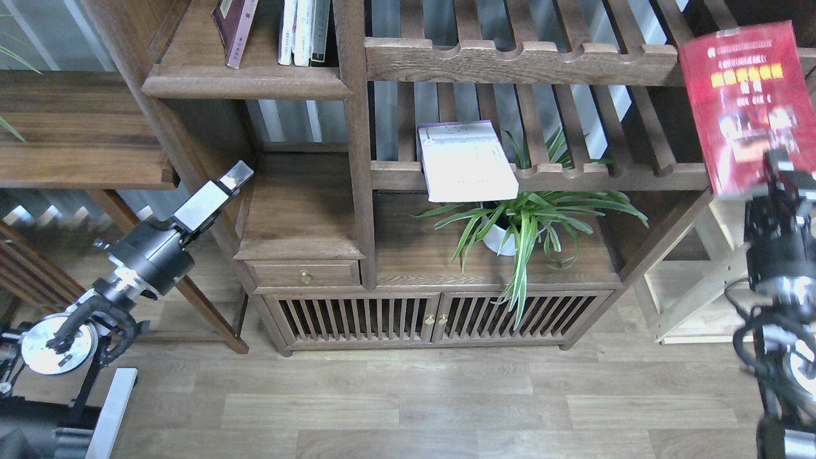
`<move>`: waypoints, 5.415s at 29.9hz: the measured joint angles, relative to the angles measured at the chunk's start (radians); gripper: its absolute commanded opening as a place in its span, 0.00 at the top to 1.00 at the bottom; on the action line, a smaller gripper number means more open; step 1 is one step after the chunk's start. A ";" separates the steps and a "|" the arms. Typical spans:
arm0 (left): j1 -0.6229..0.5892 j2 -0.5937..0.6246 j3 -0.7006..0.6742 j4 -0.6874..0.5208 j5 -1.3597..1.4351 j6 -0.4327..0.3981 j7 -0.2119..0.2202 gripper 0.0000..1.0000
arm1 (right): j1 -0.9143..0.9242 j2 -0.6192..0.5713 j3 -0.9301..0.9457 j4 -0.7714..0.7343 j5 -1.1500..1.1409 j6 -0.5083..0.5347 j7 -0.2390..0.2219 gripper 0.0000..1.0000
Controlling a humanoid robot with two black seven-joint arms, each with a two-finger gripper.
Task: Organize books on shelf
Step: 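Pull the red book off the shelf with the right gripper, lowering it, then bring the red book up toward the left gripper with the right gripper, then grasp the red book's edge with the left gripper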
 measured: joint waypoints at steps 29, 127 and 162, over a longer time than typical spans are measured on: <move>0.354 0.005 0.184 0.069 -0.036 -0.084 0.000 0.00 | -0.452 0.087 -0.437 -0.199 -0.118 0.190 0.001 0.96; 0.229 -0.039 0.395 0.257 -0.672 -0.084 0.000 0.72 | 0.164 0.301 -1.034 -0.131 -0.199 0.088 0.012 0.95; 0.243 -0.022 0.326 0.204 -0.641 -0.084 0.000 0.98 | 0.171 0.300 -1.020 -0.123 -0.218 0.089 0.014 0.51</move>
